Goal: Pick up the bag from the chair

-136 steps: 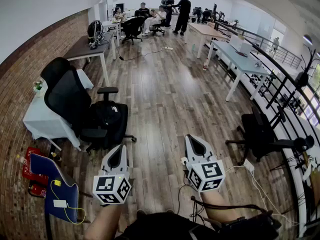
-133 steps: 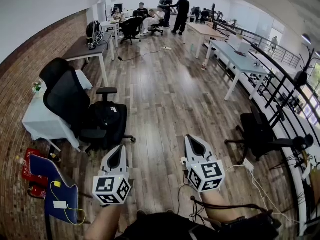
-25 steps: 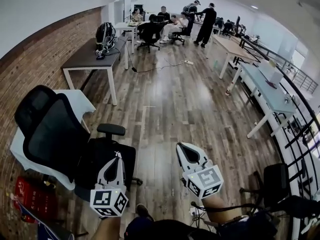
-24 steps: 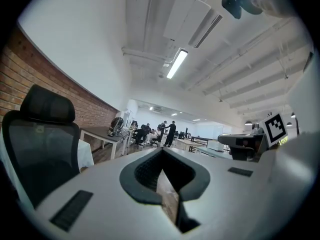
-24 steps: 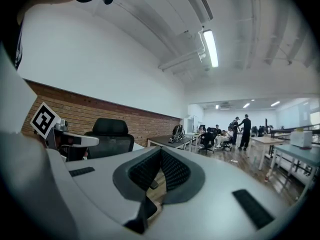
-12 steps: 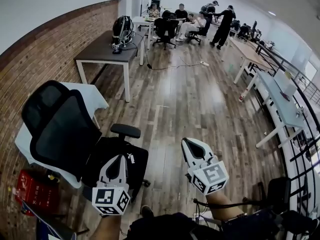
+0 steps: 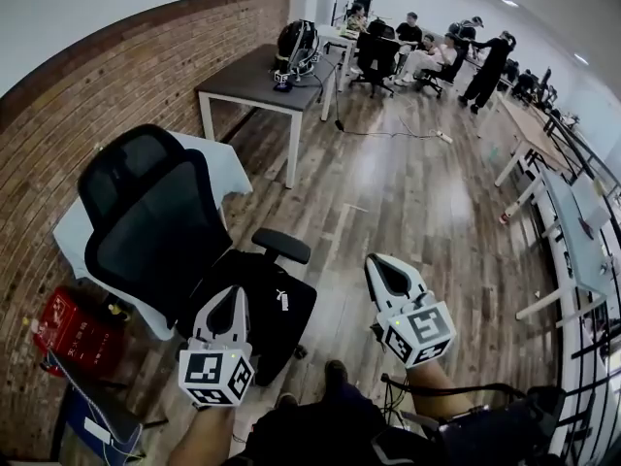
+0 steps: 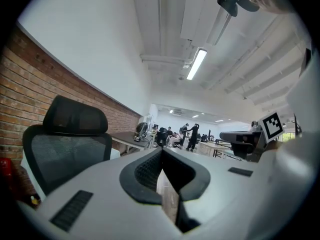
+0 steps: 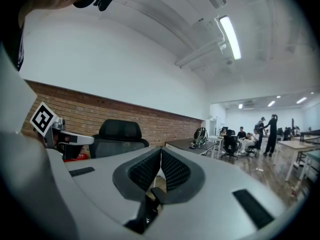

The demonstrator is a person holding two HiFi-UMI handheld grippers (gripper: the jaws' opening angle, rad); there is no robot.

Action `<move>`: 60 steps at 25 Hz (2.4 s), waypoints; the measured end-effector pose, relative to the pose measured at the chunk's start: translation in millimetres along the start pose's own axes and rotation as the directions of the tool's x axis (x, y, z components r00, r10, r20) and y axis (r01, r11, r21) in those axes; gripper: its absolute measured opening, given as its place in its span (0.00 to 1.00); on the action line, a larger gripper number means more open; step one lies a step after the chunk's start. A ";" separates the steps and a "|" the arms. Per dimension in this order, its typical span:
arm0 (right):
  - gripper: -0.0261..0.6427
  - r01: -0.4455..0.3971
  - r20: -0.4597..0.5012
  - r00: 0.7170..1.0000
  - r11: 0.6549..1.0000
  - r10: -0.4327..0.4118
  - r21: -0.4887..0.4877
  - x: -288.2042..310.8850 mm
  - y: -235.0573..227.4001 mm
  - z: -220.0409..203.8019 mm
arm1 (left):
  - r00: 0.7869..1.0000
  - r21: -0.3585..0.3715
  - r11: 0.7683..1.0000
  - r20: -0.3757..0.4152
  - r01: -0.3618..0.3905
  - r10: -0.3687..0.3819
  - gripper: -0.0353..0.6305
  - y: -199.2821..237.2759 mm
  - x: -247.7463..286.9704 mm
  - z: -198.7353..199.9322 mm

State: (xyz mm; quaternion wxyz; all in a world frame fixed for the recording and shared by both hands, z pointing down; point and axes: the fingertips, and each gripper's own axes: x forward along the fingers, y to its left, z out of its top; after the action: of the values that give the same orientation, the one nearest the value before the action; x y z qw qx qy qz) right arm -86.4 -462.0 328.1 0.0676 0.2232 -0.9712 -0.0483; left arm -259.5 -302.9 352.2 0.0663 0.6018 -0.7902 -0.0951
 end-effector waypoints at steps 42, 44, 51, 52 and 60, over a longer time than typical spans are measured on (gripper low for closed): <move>0.27 -0.821 -0.105 0.568 0.552 0.817 -0.146 272.8 62.0 -47.4 | 0.684 -0.035 0.684 -0.094 -0.728 0.723 0.20 76.6 36.2 -69.6; 0.28 -0.839 -0.129 0.539 0.519 0.832 -0.163 282.4 69.6 -57.4 | 0.672 -0.039 0.673 -0.114 -0.739 0.732 0.23 81.4 36.6 -80.7; 0.36 -0.892 -0.252 0.446 0.406 0.859 -0.199 297.5 100.1 -97.0 | 0.661 -0.054 0.668 -0.224 -0.742 0.716 0.33 98.5 39.2 -132.7; 0.37 -0.898 -0.271 0.435 0.390 0.859 -0.203 300.0 106.0 -105.0 | 0.661 -0.060 0.669 -0.240 -0.741 0.711 0.36 103.1 39.1 -141.5; 0.44 -0.937 -0.424 0.340 0.264 0.840 -0.229 310.3 146.4 -182.4 | 0.645 -0.061 0.682 -0.397 -0.729 0.653 0.46 134.2 36.5 -229.7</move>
State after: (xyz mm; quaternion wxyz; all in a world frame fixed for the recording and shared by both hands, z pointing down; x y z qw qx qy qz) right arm -397.6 -479.0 560.2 0.2363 -0.3820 -0.8724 -0.1925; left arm -344.7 -319.7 606.2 0.2990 0.2481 -0.9206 -0.0407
